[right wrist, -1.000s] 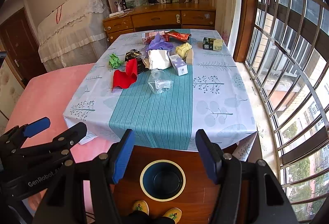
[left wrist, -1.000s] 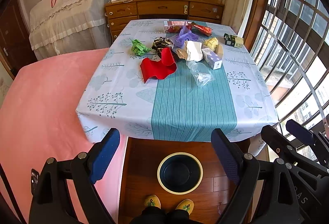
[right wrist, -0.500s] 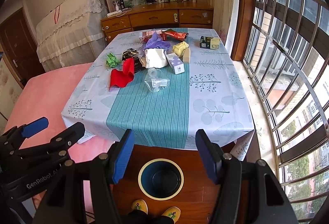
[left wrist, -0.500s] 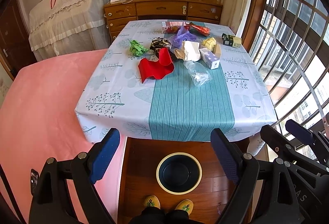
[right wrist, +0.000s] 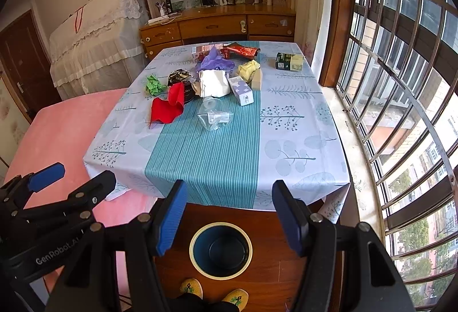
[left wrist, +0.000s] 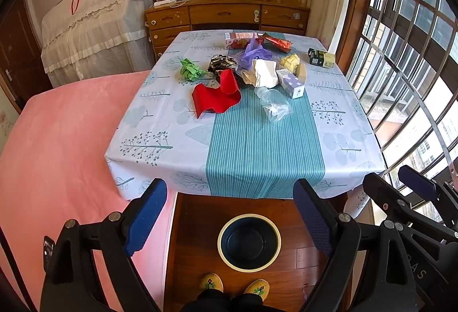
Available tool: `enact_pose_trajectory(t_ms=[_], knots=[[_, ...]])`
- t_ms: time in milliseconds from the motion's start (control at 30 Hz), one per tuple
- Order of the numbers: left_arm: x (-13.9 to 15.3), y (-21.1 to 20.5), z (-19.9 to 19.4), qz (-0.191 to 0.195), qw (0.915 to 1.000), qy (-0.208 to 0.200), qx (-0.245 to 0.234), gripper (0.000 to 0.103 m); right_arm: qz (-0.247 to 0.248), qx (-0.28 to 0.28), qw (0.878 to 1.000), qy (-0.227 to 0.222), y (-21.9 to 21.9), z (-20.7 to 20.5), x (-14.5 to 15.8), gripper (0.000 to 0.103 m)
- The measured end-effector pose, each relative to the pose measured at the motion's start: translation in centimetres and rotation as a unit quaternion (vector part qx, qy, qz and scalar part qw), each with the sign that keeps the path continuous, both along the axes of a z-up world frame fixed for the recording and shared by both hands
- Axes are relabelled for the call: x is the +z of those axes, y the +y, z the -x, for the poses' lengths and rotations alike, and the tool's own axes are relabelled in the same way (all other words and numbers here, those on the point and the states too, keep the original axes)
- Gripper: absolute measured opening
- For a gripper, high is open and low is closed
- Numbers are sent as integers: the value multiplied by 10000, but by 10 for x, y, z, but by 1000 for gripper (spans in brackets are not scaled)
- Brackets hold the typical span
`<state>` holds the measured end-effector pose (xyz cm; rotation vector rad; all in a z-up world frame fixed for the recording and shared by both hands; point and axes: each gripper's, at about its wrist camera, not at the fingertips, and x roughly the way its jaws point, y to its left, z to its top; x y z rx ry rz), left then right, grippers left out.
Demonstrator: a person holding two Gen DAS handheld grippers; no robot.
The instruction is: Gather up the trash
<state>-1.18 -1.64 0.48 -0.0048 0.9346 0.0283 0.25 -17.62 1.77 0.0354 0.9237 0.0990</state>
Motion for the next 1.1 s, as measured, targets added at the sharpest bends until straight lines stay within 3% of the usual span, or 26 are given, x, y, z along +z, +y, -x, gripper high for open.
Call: enact_pose_trajectory(t_ms=[1100], knots=[[11, 12, -4, -24, 9999, -19, 158, 88, -93, 278, 9996, -45, 16, -22, 2, 62]])
